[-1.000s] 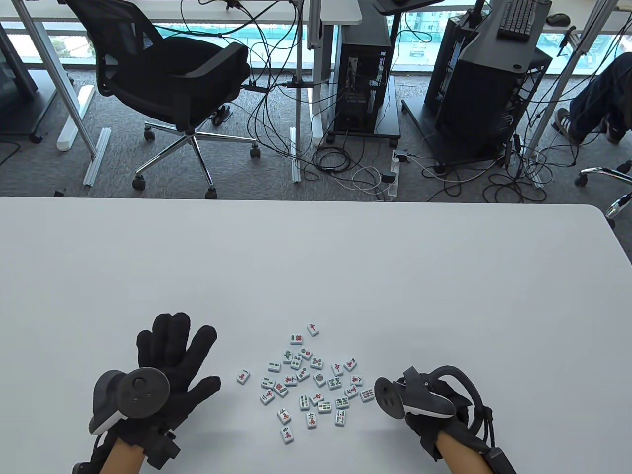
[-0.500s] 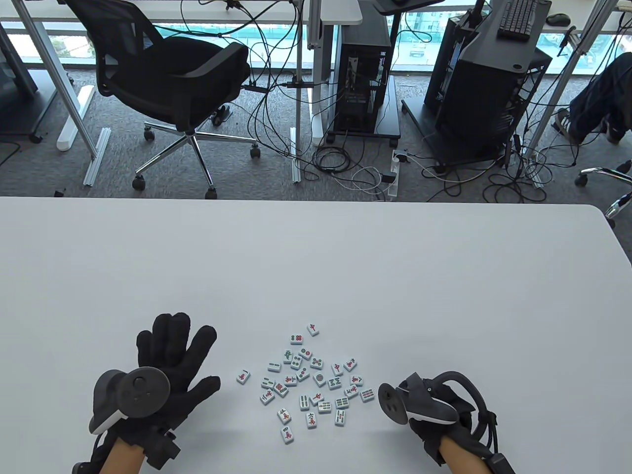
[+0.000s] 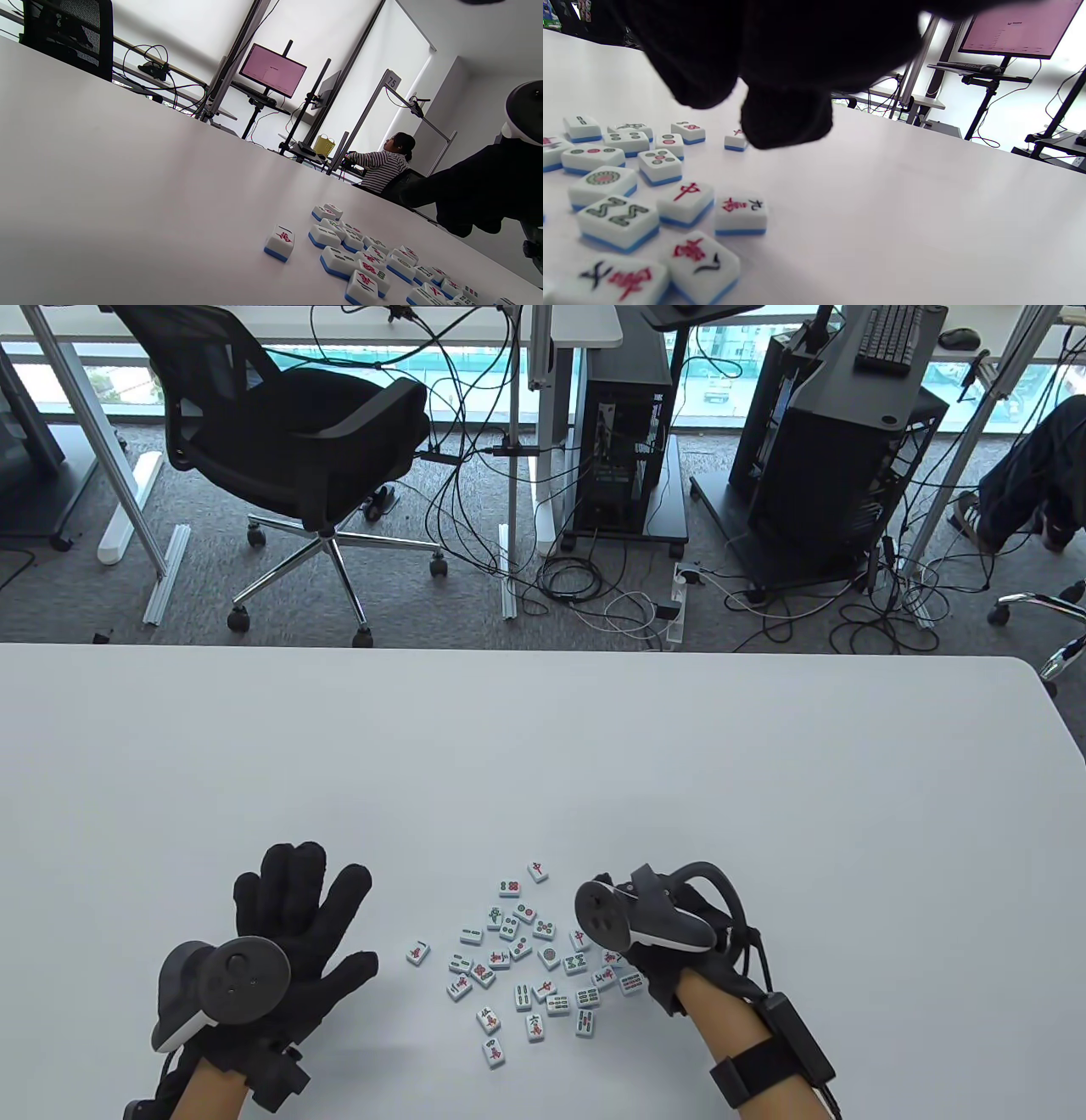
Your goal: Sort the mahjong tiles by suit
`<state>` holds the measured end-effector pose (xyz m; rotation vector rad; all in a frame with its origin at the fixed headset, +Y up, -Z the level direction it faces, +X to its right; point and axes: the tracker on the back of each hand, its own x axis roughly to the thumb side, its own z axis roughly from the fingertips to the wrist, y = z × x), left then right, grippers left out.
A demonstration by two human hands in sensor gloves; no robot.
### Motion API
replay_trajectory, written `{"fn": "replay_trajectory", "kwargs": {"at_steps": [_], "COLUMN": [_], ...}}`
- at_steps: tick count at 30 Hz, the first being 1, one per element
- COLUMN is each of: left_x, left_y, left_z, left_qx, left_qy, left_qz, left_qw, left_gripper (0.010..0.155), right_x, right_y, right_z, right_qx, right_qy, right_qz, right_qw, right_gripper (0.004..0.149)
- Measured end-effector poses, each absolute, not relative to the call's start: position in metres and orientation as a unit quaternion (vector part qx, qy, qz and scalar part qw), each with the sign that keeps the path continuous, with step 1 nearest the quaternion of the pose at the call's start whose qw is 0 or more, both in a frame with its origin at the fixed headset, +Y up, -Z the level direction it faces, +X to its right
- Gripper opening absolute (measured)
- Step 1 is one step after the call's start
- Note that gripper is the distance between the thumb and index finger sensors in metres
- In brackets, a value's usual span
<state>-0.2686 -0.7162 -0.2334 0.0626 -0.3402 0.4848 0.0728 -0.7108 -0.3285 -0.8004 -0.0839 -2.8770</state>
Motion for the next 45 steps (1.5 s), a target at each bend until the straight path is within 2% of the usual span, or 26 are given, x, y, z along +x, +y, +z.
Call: {"fn": "replay_trajectory", "kwargs": {"at_steps": [8, 15, 22, 28, 32, 45], "left_x": [-0.271, -0.273, -0.273, -0.274, -0.273, -0.273], "left_y": [-0.715, -0.714, -0.713, -0.712, -0.712, -0.711], "left_z": [-0.233, -0.233, -0.233, -0.233, -0.233, -0.232], "left_qx": [0.037, 0.040, 0.039, 0.041, 0.039, 0.039], "left_qy": [-0.168, -0.165, -0.168, -0.168, -0.169, -0.169], "left_qz": [0.249, 0.258, 0.256, 0.261, 0.258, 0.261], "left_qw": [0.953, 0.951, 0.951, 0.950, 0.951, 0.950], "left_gripper": [0.080, 0.081, 0.080, 0.081, 0.081, 0.081], "right_x": [0.000, -0.032, -0.043, -0.037, -0.035, -0.049], "right_y": [-0.737, -0.753, -0.759, -0.750, -0.746, -0.759], "right_z": [-0.365, -0.376, -0.391, -0.389, -0.383, -0.388], "right_qx": [-0.269, -0.258, -0.210, -0.244, -0.276, -0.268], "right_qy": [-0.035, -0.033, -0.063, -0.070, -0.075, -0.107], "right_qz": [-0.960, -0.956, -0.969, -0.963, -0.950, -0.941], "right_qw": [0.068, 0.134, 0.112, 0.093, 0.124, 0.177], "right_gripper": [0.054, 0.049, 0.045, 0.049, 0.052, 0.056]}}
